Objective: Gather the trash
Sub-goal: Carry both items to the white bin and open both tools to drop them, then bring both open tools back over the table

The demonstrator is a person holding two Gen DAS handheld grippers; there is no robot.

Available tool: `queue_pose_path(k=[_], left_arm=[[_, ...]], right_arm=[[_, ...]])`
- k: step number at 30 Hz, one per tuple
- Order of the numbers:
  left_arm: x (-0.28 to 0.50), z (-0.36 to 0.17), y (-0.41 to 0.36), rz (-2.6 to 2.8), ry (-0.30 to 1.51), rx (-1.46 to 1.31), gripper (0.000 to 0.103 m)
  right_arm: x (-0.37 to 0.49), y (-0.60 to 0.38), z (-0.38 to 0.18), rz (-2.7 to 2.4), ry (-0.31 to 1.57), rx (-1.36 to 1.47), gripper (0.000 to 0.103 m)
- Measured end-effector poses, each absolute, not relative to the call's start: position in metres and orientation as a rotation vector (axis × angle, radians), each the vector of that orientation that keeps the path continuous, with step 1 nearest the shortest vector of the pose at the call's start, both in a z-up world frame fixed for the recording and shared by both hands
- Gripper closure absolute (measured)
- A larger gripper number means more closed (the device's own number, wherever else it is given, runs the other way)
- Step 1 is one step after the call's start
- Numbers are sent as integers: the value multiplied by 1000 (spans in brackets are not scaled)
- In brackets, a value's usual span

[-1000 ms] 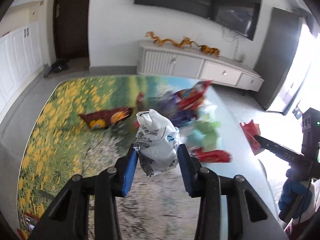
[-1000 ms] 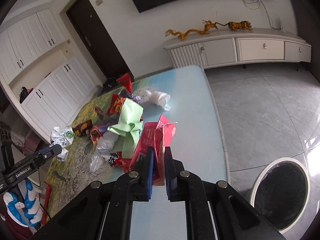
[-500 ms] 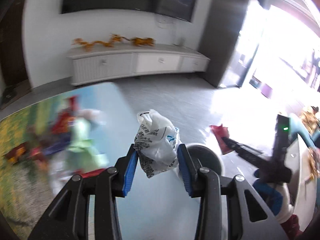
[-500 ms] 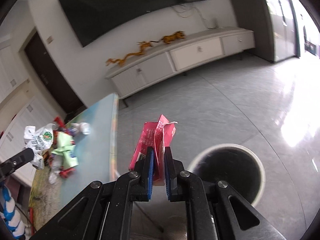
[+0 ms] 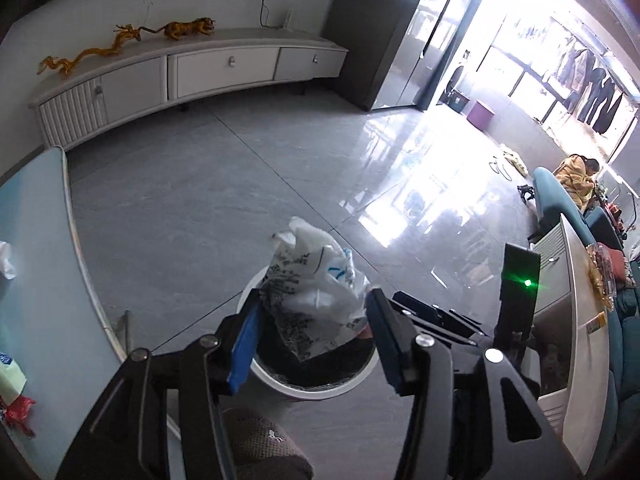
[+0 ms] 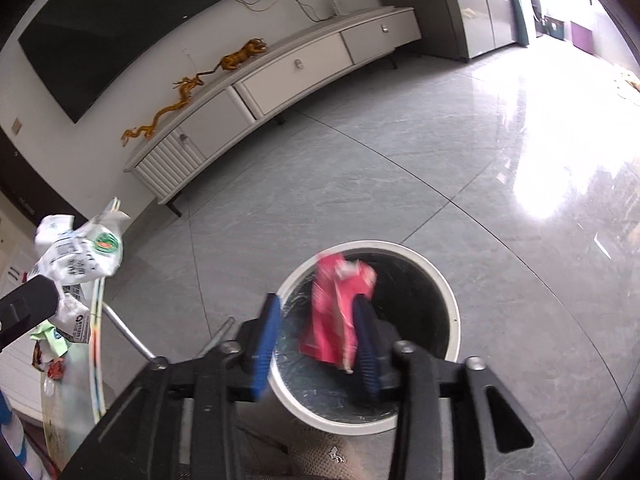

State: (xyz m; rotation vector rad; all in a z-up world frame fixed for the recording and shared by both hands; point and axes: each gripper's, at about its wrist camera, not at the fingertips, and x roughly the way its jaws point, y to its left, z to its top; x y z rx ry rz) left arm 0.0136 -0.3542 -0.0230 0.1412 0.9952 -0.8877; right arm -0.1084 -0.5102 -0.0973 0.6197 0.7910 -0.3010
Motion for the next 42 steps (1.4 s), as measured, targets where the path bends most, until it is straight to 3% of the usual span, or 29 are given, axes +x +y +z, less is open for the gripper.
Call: queue_pose_path(k=[6, 15, 42], left_arm=[[26, -23, -361, -898, 1019, 110, 42], [44, 1, -308, -826, 966, 63, 42], [28, 61, -15, -477, 742, -187, 42]], right_arm=[[-112, -512, -99, -317, 799, 627, 60], [-105, -497, -75, -285, 767, 595, 59], [-63, -321, 33, -7, 698, 316, 59]])
